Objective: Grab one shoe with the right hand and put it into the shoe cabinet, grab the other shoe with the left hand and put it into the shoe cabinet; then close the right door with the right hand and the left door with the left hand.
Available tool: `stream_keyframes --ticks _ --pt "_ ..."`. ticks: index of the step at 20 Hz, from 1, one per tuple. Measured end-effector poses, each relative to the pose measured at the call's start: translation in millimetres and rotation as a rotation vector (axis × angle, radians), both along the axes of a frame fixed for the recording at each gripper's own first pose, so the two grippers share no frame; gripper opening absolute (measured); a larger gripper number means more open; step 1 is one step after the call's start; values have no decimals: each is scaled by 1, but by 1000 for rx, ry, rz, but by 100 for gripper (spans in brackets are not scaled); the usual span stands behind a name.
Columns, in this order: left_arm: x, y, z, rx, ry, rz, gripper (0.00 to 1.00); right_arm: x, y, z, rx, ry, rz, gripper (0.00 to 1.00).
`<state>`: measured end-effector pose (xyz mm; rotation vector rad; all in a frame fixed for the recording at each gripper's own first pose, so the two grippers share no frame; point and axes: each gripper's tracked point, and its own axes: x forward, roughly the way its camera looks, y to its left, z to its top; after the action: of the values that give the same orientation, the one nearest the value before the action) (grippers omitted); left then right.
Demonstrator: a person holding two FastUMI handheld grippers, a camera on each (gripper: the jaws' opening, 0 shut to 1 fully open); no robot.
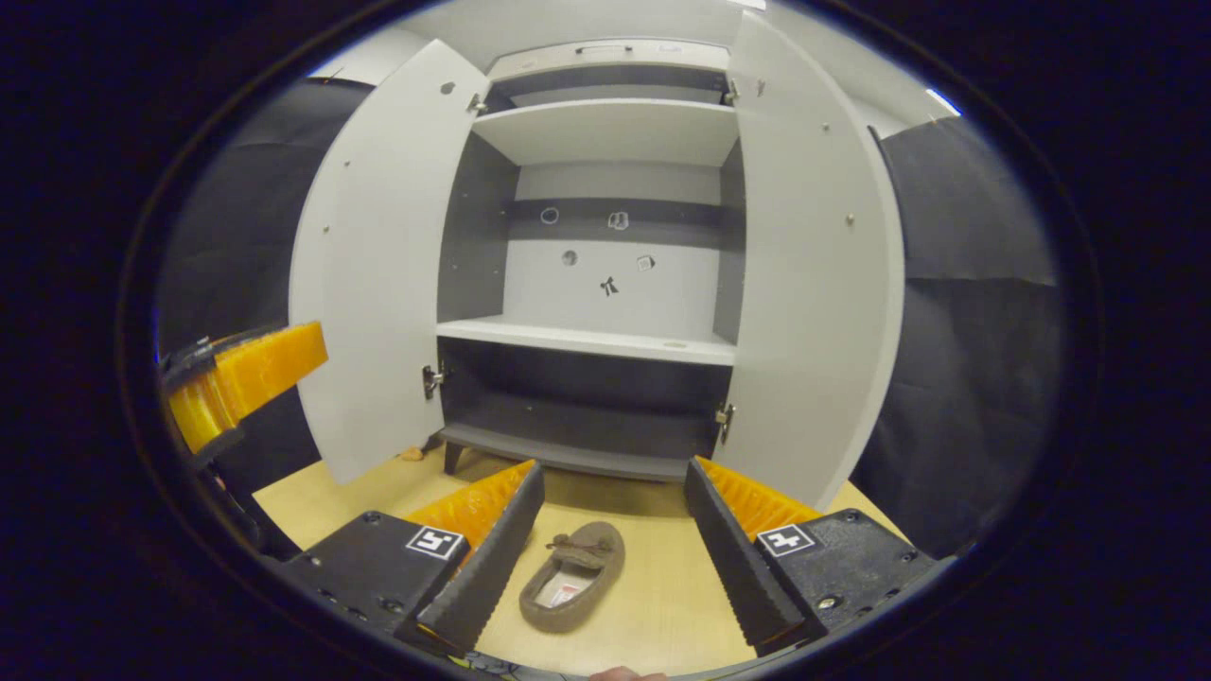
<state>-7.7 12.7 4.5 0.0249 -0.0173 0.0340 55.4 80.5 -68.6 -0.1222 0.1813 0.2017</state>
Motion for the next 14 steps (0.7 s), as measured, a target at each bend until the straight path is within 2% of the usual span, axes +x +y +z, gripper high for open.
stream_keyframes --ticks 8,9,11,13,14 --pt "-4 13 -4 1 8 29 95 26 38 -94 -46 212 59 98" --pt "-4 14 -5 1 9 33 94 30 41 -106 -47 236 64 95" --pt "-6 18 -6 -1 13 42 95 32 50 -131 -61 288 80 98" --pt "-7 22 -8 -1 20 47 95 38 57 -161 -92 338 96 93" --pt "-8 23 -8 0 21 51 94 41 59 -176 -111 372 100 86"
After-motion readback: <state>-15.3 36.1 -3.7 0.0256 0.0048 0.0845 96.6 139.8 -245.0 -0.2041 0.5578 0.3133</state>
